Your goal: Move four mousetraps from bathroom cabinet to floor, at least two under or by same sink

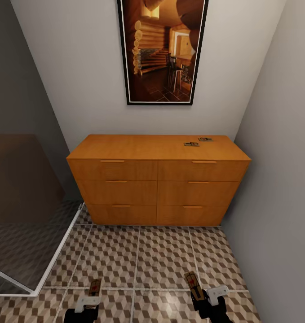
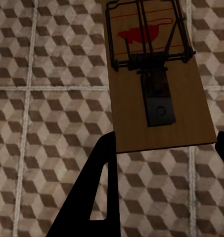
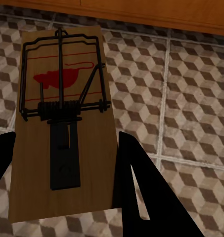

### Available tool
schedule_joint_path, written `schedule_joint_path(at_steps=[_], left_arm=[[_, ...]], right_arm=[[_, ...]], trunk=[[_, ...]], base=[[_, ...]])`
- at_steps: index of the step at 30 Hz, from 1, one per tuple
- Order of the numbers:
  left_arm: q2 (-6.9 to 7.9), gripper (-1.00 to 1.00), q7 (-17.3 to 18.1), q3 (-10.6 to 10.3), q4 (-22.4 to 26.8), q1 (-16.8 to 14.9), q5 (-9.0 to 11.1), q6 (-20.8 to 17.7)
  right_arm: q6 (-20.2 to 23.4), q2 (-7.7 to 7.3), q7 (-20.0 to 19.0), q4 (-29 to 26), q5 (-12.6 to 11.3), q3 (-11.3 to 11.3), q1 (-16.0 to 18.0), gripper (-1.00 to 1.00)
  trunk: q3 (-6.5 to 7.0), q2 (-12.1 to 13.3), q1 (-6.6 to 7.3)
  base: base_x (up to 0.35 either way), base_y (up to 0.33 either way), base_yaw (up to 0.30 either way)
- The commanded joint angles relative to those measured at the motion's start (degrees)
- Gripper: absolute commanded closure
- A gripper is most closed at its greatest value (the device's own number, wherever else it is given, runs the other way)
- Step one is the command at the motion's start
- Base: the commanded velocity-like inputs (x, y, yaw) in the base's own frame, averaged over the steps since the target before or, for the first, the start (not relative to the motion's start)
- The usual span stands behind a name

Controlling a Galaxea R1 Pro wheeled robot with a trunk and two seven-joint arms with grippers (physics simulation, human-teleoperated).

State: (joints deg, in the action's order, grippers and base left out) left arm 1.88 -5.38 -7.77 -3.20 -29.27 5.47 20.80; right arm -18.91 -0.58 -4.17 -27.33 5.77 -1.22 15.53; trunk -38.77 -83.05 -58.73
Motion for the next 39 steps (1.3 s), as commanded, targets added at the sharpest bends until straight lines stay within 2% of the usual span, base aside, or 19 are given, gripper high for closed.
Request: schedule_joint_path(at_steps=[1,22,36,39], left_arm=[[-0.03,1.0,-0.1,-0.5,-0.3,-0.1,0.5,0.4],[-0.12,1.0,0.2,-0.5,-0.3,-0.1,0.5,0.4],[-0.17,1.0,0.2,-0.5,-0.8,-0.1,0.5,0.3],[-0.8,1.0,0.2,-0.5,-0.8,-0.1,0.5,0.3]], right_arm=[[-0.2,-0.03,0.2,0.0,0.3,-0.1,0.0,1.0],[-0.1,0.0,0.2,0.0,0.3,-0.1,0.0,1.0],[-0.1,-0.01,0.3,0.1,0.3,-0.1,0.0,1.0],[-0.1,-0.03,0.3,0.1,0.3,-0.1,0.0,1.0]], trunk=[[-0.05,0.0,0.0],[-0.05,0.0,0.0],[-0.23,0.0,0.0],[-0.29,0.0,0.0]], base=[[0.0,0.0,0.0],[0.0,0.0,0.005],[0.0,0.0,0.247],[0.0,0.0,0.27]])
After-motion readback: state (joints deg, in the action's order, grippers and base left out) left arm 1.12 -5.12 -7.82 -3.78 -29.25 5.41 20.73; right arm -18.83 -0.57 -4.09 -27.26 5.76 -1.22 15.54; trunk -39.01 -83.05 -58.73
